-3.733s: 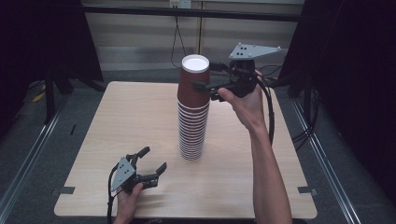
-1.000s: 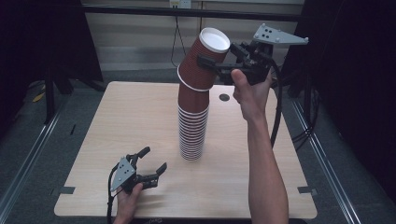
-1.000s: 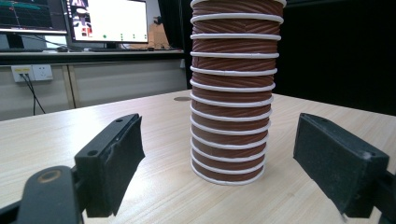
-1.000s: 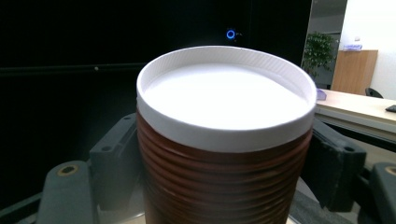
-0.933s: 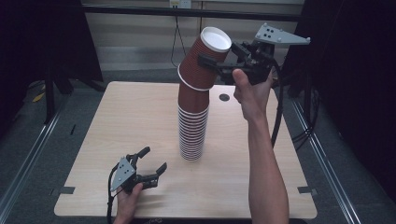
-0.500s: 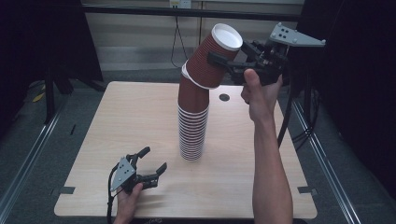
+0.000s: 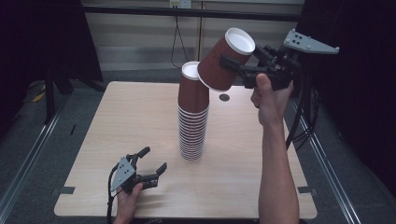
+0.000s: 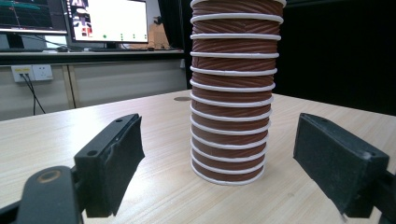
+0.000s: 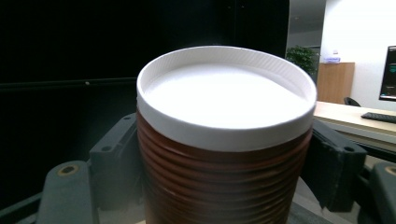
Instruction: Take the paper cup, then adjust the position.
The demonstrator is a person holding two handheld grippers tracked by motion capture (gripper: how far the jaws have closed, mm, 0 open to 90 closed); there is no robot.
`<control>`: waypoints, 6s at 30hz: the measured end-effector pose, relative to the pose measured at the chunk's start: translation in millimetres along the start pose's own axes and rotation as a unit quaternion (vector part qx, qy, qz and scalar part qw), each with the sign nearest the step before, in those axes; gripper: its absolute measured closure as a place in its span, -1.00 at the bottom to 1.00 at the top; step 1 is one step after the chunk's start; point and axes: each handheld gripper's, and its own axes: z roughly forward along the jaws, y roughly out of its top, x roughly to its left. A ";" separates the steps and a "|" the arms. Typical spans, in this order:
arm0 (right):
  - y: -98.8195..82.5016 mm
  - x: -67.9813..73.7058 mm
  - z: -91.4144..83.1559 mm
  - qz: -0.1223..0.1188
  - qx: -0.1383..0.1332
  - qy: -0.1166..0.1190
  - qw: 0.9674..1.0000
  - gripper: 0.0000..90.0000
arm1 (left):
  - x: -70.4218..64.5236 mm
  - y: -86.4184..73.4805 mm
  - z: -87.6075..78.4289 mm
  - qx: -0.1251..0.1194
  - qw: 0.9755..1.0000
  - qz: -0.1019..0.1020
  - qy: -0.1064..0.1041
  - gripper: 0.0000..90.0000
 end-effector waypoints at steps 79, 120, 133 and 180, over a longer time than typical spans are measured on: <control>-201.5 34.1 -58.1 0.087 0.130 -0.026 0.987 -0.49 | -26.7 47.6 32.2 0.052 0.990 0.016 -0.128 -0.65; -245.9 63.2 -14.9 0.114 0.119 0.069 0.984 -0.49 | -53.7 40.5 66.9 0.095 0.973 0.019 -0.210 -0.92; -244.1 66.6 -9.4 0.108 0.118 0.077 0.984 -0.49 | -54.0 37.2 72.9 0.094 0.971 0.016 -0.221 -0.88; -254.8 59.3 -34.0 0.108 0.150 0.057 0.981 -0.68 | -25.8 50.2 54.8 0.161 0.960 0.071 -0.219 -0.73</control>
